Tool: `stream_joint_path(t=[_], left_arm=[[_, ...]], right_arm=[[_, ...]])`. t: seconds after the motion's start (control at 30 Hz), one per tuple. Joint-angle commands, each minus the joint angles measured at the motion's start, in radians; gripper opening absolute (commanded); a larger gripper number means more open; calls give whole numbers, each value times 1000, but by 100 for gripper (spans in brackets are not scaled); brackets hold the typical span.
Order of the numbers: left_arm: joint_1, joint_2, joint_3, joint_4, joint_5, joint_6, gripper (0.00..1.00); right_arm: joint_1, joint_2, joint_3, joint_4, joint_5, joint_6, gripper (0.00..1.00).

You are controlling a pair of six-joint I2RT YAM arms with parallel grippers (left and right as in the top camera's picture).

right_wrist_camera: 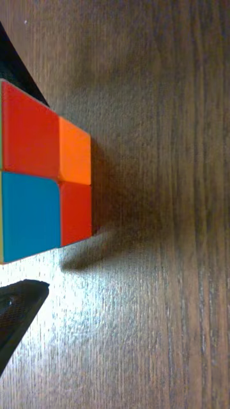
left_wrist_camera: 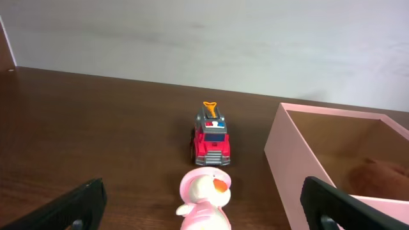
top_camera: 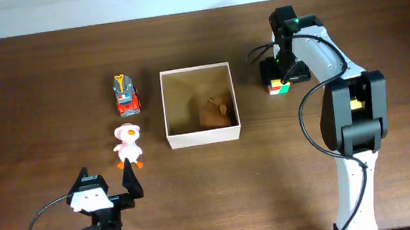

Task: Pack container
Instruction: 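Lower the right gripper and grasp the 2x2 colored cube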

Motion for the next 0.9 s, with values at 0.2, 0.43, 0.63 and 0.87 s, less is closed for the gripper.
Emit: stream_joint_path(t=[0.2, 0.43, 0.63, 0.87], left_arm=[[6, -4, -6, 0, 11, 16, 99], [6, -4, -6, 0, 11, 16, 99], [6, -4, -6, 0, 11, 16, 99], [6, -4, -6, 0, 11, 16, 99]], right_arm=[[-1, 20, -10, 10, -25, 34, 83], [-1, 20, -68, 24, -25, 34, 82], [-1, 20, -97, 40, -25, 34, 82], [-1, 20, -97, 63, -25, 33, 83]])
